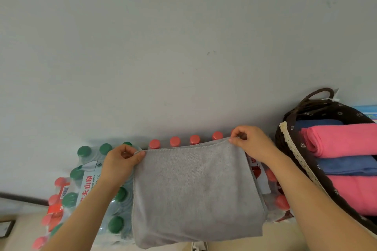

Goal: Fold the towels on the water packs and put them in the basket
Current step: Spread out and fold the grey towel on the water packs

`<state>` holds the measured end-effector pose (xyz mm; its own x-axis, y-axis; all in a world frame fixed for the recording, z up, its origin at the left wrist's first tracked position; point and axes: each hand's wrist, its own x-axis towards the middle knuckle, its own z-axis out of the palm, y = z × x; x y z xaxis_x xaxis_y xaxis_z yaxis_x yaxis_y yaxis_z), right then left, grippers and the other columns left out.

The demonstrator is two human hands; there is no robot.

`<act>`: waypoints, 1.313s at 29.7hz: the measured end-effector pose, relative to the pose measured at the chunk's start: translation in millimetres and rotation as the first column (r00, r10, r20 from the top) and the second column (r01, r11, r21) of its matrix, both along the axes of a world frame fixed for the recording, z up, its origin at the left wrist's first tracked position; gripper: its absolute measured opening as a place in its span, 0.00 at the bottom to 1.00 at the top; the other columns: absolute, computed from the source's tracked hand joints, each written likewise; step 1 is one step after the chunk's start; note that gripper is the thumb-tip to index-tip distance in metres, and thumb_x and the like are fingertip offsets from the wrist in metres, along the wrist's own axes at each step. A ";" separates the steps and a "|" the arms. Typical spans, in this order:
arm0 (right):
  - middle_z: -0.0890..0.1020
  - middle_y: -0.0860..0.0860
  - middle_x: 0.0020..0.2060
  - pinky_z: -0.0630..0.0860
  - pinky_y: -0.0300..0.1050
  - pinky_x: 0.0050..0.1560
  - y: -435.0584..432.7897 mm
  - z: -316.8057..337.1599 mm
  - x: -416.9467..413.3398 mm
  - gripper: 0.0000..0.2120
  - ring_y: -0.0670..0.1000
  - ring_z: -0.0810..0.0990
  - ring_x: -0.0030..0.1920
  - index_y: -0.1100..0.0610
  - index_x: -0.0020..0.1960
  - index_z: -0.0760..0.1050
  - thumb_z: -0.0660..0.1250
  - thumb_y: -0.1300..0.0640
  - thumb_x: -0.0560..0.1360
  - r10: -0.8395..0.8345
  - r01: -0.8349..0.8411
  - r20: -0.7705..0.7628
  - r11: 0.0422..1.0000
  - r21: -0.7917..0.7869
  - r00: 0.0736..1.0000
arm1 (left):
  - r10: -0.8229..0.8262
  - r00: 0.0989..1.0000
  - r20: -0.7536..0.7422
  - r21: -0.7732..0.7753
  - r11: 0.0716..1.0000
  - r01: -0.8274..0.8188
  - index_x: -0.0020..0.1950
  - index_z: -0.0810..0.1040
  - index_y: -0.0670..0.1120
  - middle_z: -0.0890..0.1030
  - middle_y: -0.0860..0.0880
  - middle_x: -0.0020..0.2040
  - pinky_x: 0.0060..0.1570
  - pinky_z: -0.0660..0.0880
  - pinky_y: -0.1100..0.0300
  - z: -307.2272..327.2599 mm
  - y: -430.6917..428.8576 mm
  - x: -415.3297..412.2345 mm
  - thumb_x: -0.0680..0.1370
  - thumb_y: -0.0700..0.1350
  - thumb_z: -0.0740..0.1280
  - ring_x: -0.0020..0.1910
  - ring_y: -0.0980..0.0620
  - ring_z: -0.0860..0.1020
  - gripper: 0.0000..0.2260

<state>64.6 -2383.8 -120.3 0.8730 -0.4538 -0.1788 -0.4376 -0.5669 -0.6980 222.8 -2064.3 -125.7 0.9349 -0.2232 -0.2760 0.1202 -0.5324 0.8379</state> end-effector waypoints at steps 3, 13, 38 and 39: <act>0.81 0.47 0.37 0.72 0.37 0.40 0.8 -0.2 4.9 0.05 0.46 0.79 0.41 0.54 0.40 0.79 0.72 0.54 0.73 -0.007 0.006 -0.020 1.000 -0.019 1.000 | 0.003 1.000 -0.008 -0.027 1.000 -0.004 0.39 0.78 0.40 0.81 0.44 0.35 0.35 0.72 0.60 1.7 -0.8 -1.1 0.71 0.43 0.75 0.34 0.50 0.76 0.08; 0.83 0.50 0.35 0.73 0.41 0.43 -2.2 48.6 1.3 0.04 0.48 0.80 0.39 0.53 0.39 0.80 0.75 0.56 0.70 -0.063 0.060 0.042 0.996 0.060 0.997 | -0.034 0.993 -0.112 -0.231 0.973 0.007 0.43 0.85 0.47 0.85 0.51 0.39 0.40 0.74 0.63 32.9 17.9 -5.6 0.72 0.42 0.73 0.37 0.58 0.80 0.02; 0.76 0.49 0.45 0.67 0.38 0.50 66.3 149.2 -98.8 0.11 0.50 0.76 0.47 0.57 0.50 0.83 0.66 0.68 0.75 -0.153 0.308 0.354 0.843 -0.441 0.923 | -0.212 0.894 0.394 -0.267 0.905 0.332 0.39 0.84 0.47 0.83 0.55 0.33 0.33 0.73 0.71 137.5 46.4 -65.6 0.69 0.34 0.74 0.31 0.60 0.77 0.08; 0.77 0.49 0.45 0.67 0.39 0.50 71.3 131.8 -108.5 0.11 0.51 0.76 0.48 0.56 0.50 0.83 0.66 0.67 0.74 -0.163 0.273 0.272 0.857 -0.437 0.948 | -0.274 0.895 0.352 -0.207 0.910 0.360 0.38 0.84 0.49 0.83 0.55 0.34 0.33 0.73 0.72 118.6 53.5 -74.0 0.69 0.34 0.75 0.31 0.61 0.77 0.09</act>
<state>-43.9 -2312.5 11.6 0.7331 -0.6189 0.2819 -0.4569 -0.7553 -0.4698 148.8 -2010.9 -7.0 0.8291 -0.5455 0.1230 -0.3047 -0.2563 0.9173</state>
